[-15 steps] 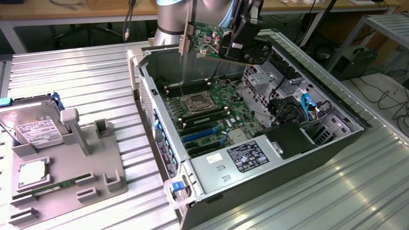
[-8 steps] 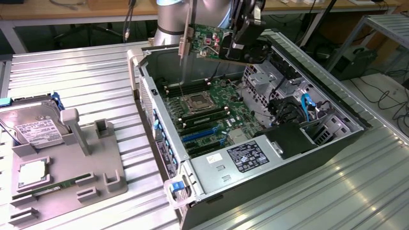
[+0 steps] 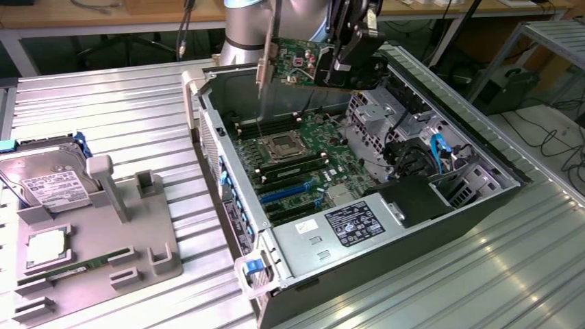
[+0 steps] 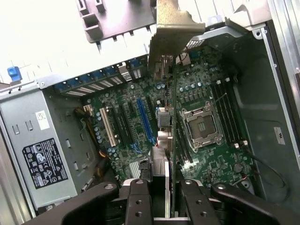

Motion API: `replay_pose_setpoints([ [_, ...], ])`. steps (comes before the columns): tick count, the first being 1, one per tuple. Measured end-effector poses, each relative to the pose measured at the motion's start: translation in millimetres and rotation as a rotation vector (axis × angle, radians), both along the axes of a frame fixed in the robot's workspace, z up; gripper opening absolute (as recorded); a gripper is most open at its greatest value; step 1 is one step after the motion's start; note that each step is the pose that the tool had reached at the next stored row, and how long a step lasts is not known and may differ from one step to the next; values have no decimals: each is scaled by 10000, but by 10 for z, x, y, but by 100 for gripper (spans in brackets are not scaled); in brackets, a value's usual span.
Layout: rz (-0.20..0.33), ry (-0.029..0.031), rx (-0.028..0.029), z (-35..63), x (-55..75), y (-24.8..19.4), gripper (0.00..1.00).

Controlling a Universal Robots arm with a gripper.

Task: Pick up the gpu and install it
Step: 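Insert the gpu into the slot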

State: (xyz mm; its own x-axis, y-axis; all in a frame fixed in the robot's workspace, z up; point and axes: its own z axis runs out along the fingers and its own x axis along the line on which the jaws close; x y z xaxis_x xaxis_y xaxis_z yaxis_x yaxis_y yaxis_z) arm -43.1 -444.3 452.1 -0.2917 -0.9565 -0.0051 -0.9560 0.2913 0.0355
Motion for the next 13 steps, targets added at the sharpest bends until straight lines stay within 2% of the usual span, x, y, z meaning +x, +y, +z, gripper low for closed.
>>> replay_pose_setpoints([
  [2,59,-89,0,-7,1,0,28],
  [4,116,-153,3,-17,1,0,28],
  [8,116,-175,319,-32,0,-3,28],
  [9,119,-185,365,-35,-1,-4,28],
  [10,150,-200,388,-39,-1,-5,28],
  [13,456,-264,394,-50,-1,-5,28],
])
